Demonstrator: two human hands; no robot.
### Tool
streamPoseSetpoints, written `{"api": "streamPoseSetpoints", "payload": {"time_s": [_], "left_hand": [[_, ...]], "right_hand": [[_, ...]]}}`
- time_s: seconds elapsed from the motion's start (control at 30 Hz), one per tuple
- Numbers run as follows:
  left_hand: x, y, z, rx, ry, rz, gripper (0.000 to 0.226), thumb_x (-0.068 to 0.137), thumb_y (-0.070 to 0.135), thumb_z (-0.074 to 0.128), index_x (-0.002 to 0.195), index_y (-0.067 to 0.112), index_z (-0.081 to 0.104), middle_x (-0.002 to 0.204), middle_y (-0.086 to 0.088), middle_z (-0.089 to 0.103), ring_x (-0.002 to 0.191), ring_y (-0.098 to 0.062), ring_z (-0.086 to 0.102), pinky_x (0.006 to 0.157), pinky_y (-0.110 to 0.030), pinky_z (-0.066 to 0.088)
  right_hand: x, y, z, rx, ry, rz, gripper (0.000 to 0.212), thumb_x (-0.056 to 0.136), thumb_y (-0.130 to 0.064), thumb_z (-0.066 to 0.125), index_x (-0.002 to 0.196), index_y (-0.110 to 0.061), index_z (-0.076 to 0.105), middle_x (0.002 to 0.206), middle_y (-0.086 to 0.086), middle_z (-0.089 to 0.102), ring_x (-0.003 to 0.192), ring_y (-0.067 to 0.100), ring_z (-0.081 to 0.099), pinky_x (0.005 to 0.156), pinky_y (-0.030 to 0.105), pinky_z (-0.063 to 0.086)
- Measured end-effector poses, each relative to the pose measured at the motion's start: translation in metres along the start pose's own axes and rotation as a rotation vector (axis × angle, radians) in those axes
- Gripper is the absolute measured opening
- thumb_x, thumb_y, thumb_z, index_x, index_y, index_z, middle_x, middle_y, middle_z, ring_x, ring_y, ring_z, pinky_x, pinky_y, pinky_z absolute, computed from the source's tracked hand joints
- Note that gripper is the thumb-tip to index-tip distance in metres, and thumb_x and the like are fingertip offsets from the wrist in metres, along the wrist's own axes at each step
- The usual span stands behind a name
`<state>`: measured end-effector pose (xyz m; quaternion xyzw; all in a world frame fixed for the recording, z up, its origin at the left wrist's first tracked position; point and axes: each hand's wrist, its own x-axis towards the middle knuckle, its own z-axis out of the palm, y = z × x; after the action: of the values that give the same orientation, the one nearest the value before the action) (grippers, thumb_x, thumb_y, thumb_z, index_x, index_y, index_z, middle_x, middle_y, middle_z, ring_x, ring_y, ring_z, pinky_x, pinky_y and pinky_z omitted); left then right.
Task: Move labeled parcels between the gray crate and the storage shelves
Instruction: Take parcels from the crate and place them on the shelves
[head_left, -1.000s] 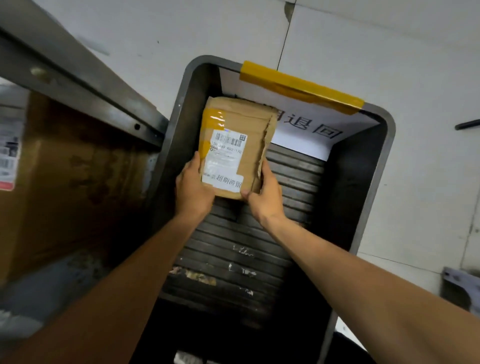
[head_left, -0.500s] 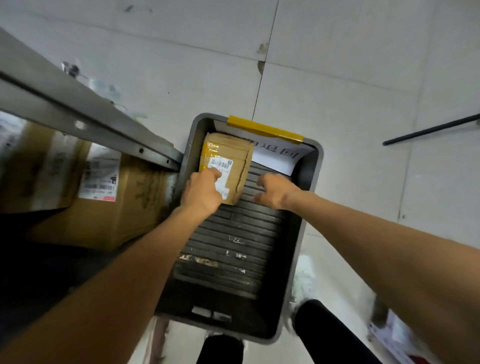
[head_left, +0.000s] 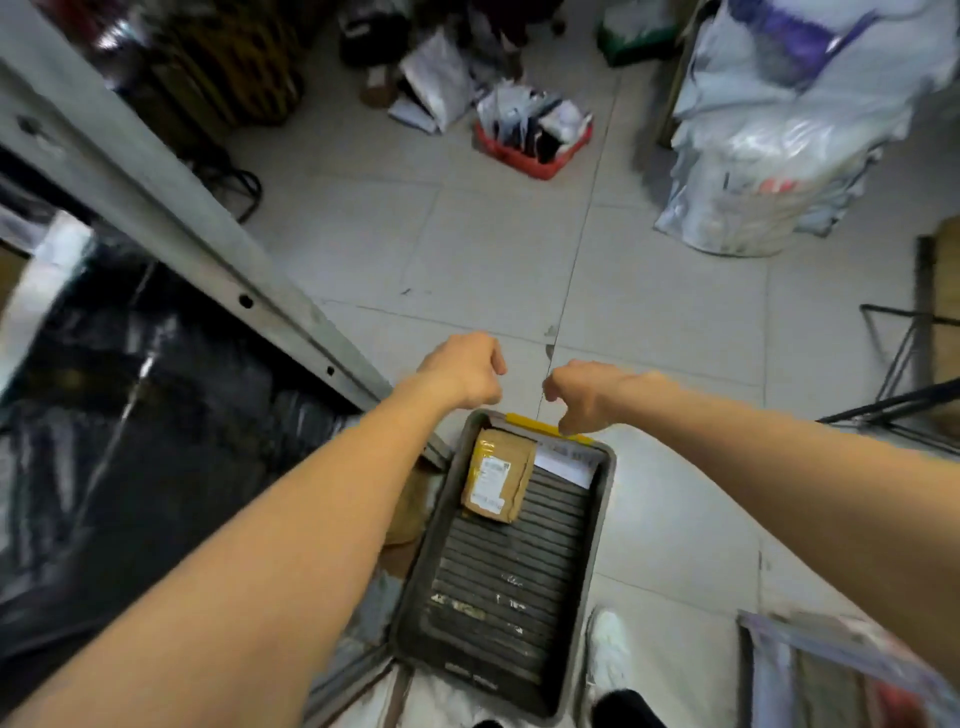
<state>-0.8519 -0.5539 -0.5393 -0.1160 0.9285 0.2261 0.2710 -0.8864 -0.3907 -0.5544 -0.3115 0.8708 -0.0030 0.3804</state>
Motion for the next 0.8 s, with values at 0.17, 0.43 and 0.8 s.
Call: {"api": "streamPoseSetpoints", "payload": {"time_s": [0.17,0.43,0.8], "left_hand": [[-0.083,0.035,-0.056,-0.005,0.076,0.002,0.033,0.078,0.01,0.073,0.109,0.018,0.064,0.111,-0.007,0.065,0.103,-0.024,0.062,0.093,-0.04,0.051],[-0.23,0.046,-0.122,0.024,0.226,0.004,0.039,0.08,0.017,0.073,0.118,0.015,0.063,0.114,-0.009,0.063,0.1,-0.027,0.063,0.091,-0.042,0.053],[-0.428,-0.003,-0.115,-0.035,0.387,-0.027,0.035,0.078,0.019,0.072,0.113,0.013,0.069,0.108,-0.007,0.069,0.098,-0.027,0.066,0.088,-0.041,0.055]], "right_hand": [[-0.082,-0.029,-0.072,-0.12,0.042,-0.008,0.05,0.088,-0.029,0.066,0.132,-0.01,0.05,0.124,0.01,0.055,0.109,0.029,0.056,0.079,0.032,0.046],[-0.199,-0.111,-0.139,-0.238,0.181,-0.033,0.067,0.082,-0.041,0.072,0.139,-0.017,0.045,0.134,0.006,0.053,0.116,0.028,0.054,0.096,0.041,0.048],[-0.335,-0.253,-0.115,-0.39,0.283,-0.245,0.062,0.085,-0.035,0.07,0.14,-0.014,0.048,0.135,0.006,0.055,0.119,0.026,0.054,0.099,0.037,0.047]]}}
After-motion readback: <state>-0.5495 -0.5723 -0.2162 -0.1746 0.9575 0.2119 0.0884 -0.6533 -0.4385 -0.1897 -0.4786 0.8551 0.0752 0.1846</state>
